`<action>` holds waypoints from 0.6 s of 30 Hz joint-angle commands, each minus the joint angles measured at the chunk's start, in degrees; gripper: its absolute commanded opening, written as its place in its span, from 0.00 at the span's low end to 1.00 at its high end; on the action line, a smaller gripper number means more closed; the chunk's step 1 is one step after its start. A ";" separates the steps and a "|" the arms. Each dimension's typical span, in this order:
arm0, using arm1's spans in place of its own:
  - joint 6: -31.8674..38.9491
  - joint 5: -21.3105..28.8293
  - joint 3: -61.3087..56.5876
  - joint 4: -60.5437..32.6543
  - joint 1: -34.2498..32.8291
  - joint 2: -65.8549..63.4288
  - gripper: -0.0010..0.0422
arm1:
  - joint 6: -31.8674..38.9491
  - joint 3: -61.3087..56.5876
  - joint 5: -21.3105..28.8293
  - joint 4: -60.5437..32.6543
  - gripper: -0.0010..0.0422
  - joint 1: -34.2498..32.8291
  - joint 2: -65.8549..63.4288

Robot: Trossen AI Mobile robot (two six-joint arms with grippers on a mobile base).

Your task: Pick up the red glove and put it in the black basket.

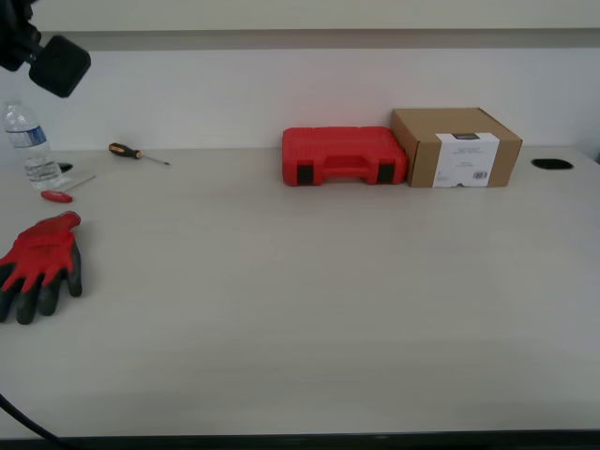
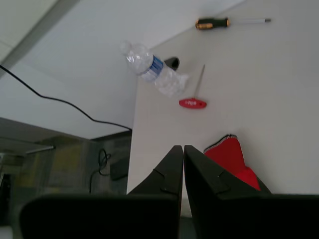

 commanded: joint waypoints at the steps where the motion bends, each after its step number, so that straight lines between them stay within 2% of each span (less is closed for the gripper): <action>1: 0.15 0.00 0.07 0.13 0.02 -0.02 0.02 | -4.20 0.42 3.34 -2.10 0.02 1.07 4.70; 3: 0.15 0.00 0.04 0.15 0.00 -0.02 0.02 | -6.10 0.66 6.49 -3.78 0.02 2.34 7.63; 6: 0.15 0.00 0.04 0.13 0.02 -0.02 0.02 | -7.02 0.98 7.41 -4.33 0.02 5.25 10.97; 11: 0.15 0.00 0.07 0.15 0.02 -0.02 0.02 | -14.95 3.19 22.23 -7.34 0.02 13.97 16.50; 13: 0.15 0.00 0.07 0.15 0.00 -0.02 0.02 | -15.32 4.24 27.06 -8.17 0.02 16.46 19.15; 18: 0.15 0.00 0.07 0.15 0.02 -0.02 0.02 | -16.11 7.54 27.02 -8.79 0.02 17.75 27.54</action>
